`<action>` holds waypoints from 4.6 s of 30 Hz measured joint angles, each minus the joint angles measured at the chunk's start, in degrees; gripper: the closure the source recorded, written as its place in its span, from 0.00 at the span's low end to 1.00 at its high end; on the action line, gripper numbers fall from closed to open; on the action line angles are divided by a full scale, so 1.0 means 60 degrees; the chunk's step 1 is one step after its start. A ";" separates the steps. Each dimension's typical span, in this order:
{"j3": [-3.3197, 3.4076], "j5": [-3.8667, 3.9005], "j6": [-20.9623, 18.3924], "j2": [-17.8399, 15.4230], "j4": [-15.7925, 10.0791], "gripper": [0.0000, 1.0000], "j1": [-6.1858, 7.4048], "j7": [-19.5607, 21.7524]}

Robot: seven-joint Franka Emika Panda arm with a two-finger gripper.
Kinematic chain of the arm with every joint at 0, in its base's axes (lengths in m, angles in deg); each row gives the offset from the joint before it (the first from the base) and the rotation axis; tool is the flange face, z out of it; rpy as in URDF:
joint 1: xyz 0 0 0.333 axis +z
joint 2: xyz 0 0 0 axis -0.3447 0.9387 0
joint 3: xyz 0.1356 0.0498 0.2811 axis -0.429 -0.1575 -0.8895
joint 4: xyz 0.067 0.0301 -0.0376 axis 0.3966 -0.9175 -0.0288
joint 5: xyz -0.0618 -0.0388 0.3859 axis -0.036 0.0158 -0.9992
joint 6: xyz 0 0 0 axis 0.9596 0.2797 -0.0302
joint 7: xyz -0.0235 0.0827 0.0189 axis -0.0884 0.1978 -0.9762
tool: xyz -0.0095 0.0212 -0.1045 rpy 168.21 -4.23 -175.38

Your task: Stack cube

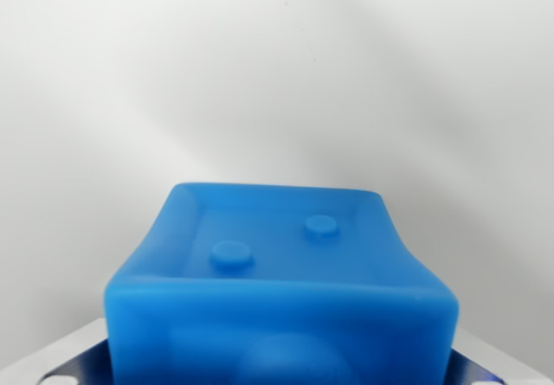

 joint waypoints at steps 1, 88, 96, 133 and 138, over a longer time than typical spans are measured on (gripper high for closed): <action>0.0000 0.0000 0.0000 0.0000 0.0000 1.00 0.0000 0.0000; 0.0296 0.0507 -0.3180 -0.3402 -0.0140 1.00 0.0554 0.1577; 0.0271 0.0507 -0.3254 -0.3184 0.0145 1.00 0.0766 0.2354; 0.0214 0.0468 -0.3753 -0.2137 0.1689 1.00 0.1773 0.6086; 0.0211 0.0454 -0.3832 -0.1970 0.1946 1.00 0.1914 0.6621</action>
